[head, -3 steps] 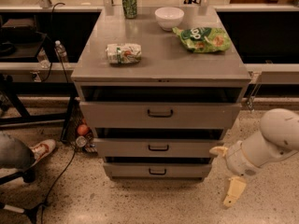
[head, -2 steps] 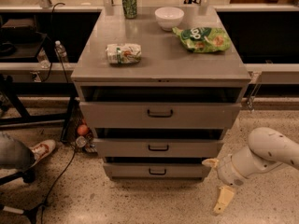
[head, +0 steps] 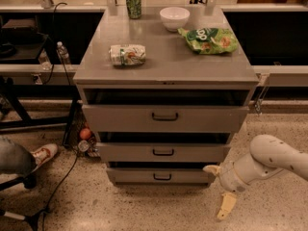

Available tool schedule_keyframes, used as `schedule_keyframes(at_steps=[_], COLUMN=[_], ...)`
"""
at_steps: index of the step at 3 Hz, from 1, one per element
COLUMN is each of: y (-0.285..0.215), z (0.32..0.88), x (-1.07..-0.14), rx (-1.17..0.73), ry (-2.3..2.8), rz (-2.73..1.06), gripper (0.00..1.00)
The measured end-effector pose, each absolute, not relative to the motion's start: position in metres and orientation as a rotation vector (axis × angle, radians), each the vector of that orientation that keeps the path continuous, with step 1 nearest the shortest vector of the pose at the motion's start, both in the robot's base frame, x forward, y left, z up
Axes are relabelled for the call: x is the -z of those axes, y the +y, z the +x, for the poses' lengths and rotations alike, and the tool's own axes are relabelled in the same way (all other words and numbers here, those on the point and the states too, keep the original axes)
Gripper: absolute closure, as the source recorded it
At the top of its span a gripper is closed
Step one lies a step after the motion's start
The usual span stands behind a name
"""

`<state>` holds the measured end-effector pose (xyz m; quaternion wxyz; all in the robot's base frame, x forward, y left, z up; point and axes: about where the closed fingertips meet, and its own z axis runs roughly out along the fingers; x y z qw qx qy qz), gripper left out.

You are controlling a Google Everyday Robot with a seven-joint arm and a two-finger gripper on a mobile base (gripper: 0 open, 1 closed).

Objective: Open bottom drawer

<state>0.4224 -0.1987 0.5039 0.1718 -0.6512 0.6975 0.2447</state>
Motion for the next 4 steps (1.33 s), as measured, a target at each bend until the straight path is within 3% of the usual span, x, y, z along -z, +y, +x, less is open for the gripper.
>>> schedule_keyframes(at_steps=[3, 4], y=[-0.195, -0.194], z=[0.47, 0.473], x=[-0.361, -0.353], rx=[-0.71, -0.716], ry=[1.79, 1.792], rz=[-1.897, -1.886], gripper=[0.0, 0.0])
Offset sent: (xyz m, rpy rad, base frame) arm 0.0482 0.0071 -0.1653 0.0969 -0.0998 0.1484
